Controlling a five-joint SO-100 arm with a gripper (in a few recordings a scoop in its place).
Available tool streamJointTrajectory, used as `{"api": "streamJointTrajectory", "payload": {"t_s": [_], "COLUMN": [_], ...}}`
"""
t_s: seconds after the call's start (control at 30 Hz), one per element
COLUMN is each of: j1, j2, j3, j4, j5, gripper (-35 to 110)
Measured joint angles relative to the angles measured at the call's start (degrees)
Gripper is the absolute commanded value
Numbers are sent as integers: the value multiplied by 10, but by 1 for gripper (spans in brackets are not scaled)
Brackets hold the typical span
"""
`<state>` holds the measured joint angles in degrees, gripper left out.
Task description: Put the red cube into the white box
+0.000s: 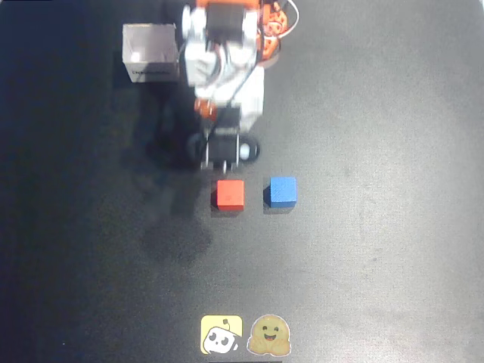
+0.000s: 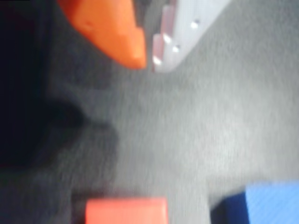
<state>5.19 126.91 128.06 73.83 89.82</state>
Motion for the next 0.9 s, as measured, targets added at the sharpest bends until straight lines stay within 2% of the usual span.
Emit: {"api": "streamJointTrajectory", "payload": {"t_s": [0.3, 0.5, 0.9], "j1": [-11, -37, -44], "j2": [-141, -154, -181], "j3": [-98, -98, -98], "j4": [-23, -47, -83], "j5": [11, 51, 69], "gripper": [0, 0, 0]}}
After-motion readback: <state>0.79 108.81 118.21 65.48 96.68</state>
